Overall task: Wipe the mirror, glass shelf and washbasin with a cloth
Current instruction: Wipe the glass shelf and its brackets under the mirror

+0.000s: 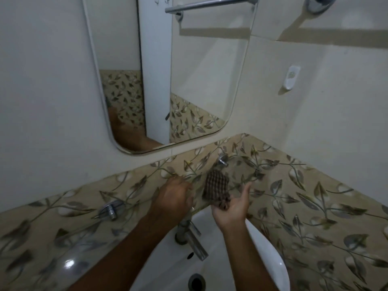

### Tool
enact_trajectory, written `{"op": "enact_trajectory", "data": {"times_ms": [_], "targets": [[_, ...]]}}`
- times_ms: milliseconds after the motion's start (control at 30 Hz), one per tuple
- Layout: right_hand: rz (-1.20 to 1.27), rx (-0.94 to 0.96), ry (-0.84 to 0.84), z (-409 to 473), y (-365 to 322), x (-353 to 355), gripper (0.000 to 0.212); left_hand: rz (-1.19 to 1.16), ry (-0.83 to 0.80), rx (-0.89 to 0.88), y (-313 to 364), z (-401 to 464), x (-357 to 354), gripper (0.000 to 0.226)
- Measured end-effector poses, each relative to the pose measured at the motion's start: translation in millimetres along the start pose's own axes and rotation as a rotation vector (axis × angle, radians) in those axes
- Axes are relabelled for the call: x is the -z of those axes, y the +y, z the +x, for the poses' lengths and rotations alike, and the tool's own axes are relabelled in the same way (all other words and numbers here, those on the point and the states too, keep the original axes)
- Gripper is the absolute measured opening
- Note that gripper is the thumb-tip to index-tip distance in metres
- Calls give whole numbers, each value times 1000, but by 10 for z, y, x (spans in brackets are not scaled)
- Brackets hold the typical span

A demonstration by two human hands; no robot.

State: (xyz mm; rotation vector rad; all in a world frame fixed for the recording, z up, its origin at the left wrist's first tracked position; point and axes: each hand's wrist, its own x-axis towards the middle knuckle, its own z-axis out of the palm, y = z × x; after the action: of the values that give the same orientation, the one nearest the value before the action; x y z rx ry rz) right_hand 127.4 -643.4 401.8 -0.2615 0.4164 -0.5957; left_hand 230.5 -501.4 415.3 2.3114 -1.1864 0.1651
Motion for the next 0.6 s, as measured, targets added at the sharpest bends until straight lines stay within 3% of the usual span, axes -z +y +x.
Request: {"op": "enact_trajectory", "data": {"times_ms": [167, 300, 433, 600], "targets": [[-79, -253, -93, -805, 802, -39, 101, -18, 86, -42, -148, -237, 190, 27], [-29, -258, -53, -937, 786, 9, 102, 64, 136, -57, -352, -701, 488, 29], [-96, -202, 48, -773, 775, -126, 97, 150, 198, 109, -662, -1139, 758, 23], [-197, -379, -45, -1130, 1436, -308, 97, 146, 227, 191, -785, -1374, 961, 18]]}}
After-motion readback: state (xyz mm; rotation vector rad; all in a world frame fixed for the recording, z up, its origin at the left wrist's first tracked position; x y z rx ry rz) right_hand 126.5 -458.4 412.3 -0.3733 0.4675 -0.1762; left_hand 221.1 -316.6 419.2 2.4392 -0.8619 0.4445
